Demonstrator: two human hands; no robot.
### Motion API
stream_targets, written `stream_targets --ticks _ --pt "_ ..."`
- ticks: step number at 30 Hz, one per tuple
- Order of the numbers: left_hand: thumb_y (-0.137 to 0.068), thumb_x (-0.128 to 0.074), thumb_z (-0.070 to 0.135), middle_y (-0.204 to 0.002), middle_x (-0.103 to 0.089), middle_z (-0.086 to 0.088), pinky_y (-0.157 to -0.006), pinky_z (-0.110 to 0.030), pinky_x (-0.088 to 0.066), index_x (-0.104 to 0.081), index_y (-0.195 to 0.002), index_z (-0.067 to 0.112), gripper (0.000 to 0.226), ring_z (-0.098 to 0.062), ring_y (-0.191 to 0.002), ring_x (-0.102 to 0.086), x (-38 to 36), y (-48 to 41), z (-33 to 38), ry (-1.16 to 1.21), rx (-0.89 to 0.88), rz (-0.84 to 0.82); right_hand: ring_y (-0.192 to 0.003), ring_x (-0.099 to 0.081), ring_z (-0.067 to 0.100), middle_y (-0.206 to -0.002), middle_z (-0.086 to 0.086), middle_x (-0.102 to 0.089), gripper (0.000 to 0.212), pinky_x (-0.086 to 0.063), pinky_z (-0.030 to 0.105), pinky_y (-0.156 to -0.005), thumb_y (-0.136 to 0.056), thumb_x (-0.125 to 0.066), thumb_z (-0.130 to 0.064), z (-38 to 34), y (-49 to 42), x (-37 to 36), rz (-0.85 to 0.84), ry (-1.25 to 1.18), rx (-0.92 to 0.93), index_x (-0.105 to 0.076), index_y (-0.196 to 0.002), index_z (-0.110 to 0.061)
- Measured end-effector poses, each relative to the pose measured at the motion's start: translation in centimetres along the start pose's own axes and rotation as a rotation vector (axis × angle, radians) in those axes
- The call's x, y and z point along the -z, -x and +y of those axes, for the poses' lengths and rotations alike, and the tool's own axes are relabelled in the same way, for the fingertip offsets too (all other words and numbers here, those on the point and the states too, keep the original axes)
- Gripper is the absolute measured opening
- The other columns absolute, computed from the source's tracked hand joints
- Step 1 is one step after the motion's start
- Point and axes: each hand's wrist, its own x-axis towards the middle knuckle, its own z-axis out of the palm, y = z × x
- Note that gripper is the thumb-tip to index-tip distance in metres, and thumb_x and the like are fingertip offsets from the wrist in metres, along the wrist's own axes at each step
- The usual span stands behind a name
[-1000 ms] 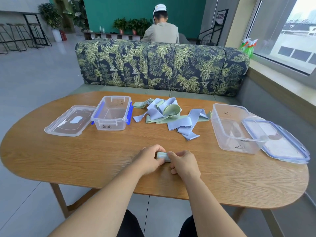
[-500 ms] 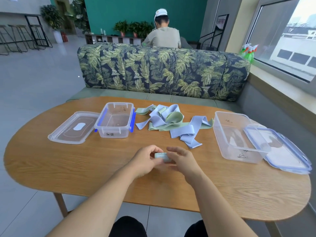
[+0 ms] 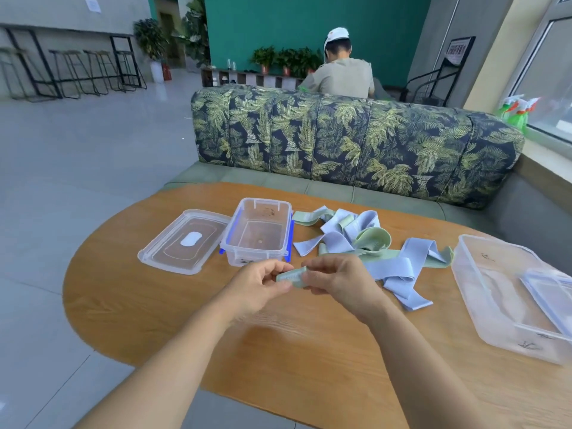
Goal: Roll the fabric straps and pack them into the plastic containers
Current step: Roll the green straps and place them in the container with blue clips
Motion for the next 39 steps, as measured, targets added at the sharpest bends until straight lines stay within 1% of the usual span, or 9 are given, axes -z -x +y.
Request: stream_targets --ticks 3,6,9,12,17,22,28,31,39 --pt "-0.092 -0.064 0.014 -0.105 -0.071 0.006 -0.082 -0.013 -0.046 -0.066 -0.111 0.023 0.022 -0.001 -0.088 -0.062 2.9 -1.1 0.3 0.025 -0.011 0.071 -0.066 -0.059 0.017 -0.075 0.021 -0.068 0.010 -0.055 0.035 -0.072 -0.083 -0.071 -0.005 -1.9 -3.4 -1.5 -0.013 0.118 0.076 -0.074 -0.078 -0.012" --pt "-0.092 -0.063 0.016 -0.110 -0.068 0.009 -0.074 -0.005 -0.042 -0.065 -0.112 0.024 0.022 0.000 -0.097 -0.061 5.5 -2.6 0.6 0.059 -0.021 0.186 -0.054 -0.054 0.011 -0.060 0.009 -0.065 0.008 -0.047 0.026 -0.056 -0.082 -0.070 -0.008 -3.8 -7.3 -2.9 -0.025 0.224 0.142 -0.075 -0.076 -0.008" --pt "-0.089 -0.066 0.014 -0.115 -0.064 0.015 -0.094 -0.015 -0.041 -0.063 -0.113 0.028 0.028 0.004 -0.109 -0.055 8.0 -4.0 -0.5 0.073 -0.021 0.358 -0.052 -0.046 0.011 -0.055 0.002 -0.057 0.014 -0.038 0.021 -0.052 -0.079 -0.068 -0.007 -5.2 -11.0 -4.5 0.001 0.421 0.176 -0.070 -0.065 -0.005" --pt "-0.091 -0.059 0.003 -0.116 -0.062 0.015 -0.101 -0.026 -0.040 -0.061 -0.113 0.030 0.034 -0.005 -0.120 -0.053 9.8 -5.3 -2.7 0.008 0.040 0.473 -0.062 -0.054 0.018 -0.065 0.009 -0.064 0.010 -0.049 0.028 -0.061 -0.076 -0.067 -0.010 -5.0 -14.6 -6.1 0.006 0.621 0.125 -0.070 -0.069 -0.003" --pt "-0.094 -0.052 0.001 -0.130 -0.058 0.007 -0.097 -0.021 -0.036 -0.059 -0.127 0.021 0.039 -0.007 -0.126 -0.048 10.1 -6.2 -5.0 -0.121 0.121 0.446 -0.070 -0.059 0.022 -0.074 0.007 -0.063 0.011 -0.044 0.023 -0.052 -0.078 -0.066 -0.018 -3.7 -18.4 -9.1 -0.127 0.967 -0.014 -0.061 -0.074 -0.008" --pt "-0.095 -0.053 0.006 -0.126 -0.060 0.005 -0.087 -0.021 -0.041 -0.058 -0.130 0.021 0.038 -0.008 -0.111 -0.054 10.4 -6.3 -5.7 -0.201 0.134 0.443 -0.053 -0.058 0.010 -0.051 -0.004 -0.061 0.027 -0.043 0.021 -0.049 -0.082 -0.067 -0.019 -2.7 -20.1 -11.1 -0.199 1.084 -0.103 -0.051 -0.059 -0.015" --pt "-0.091 -0.060 0.011 -0.124 -0.063 0.005 -0.092 -0.022 -0.041 -0.061 -0.127 0.019 0.036 -0.009 -0.110 -0.057 10.6 -6.5 -6.0 -0.261 0.104 0.426 -0.029 -0.046 0.002 -0.024 -0.011 -0.042 0.035 -0.035 0.020 -0.043 -0.084 -0.066 -0.025 -2.7 -20.7 -12.7 -0.244 1.171 -0.133 -0.045 -0.057 -0.016" --pt "-0.090 -0.062 0.011 -0.121 -0.063 0.007 -0.086 -0.020 -0.039 -0.062 -0.125 0.020 0.035 -0.007 -0.104 -0.057 10.7 -6.6 -6.0 -0.261 0.109 0.422 -0.042 -0.048 0.007 -0.020 -0.011 -0.035 0.038 -0.037 0.022 -0.045 -0.086 -0.063 -0.029 -2.9 -20.6 -13.4 -0.252 1.218 -0.125 -0.044 -0.056 -0.016" --pt "-0.089 -0.066 0.017 -0.122 -0.063 0.007 -0.087 -0.024 -0.042 -0.062 -0.125 0.021 0.036 -0.010 -0.106 -0.058 10.9 -6.7 -5.8 -0.267 0.124 0.394 -0.048 -0.049 0.010 -0.039 -0.004 -0.052 0.038 -0.038 0.023 -0.046 -0.083 -0.068 -0.030 -2.5 -20.7 -13.5 -0.215 1.182 -0.129 -0.046 -0.057 -0.014"
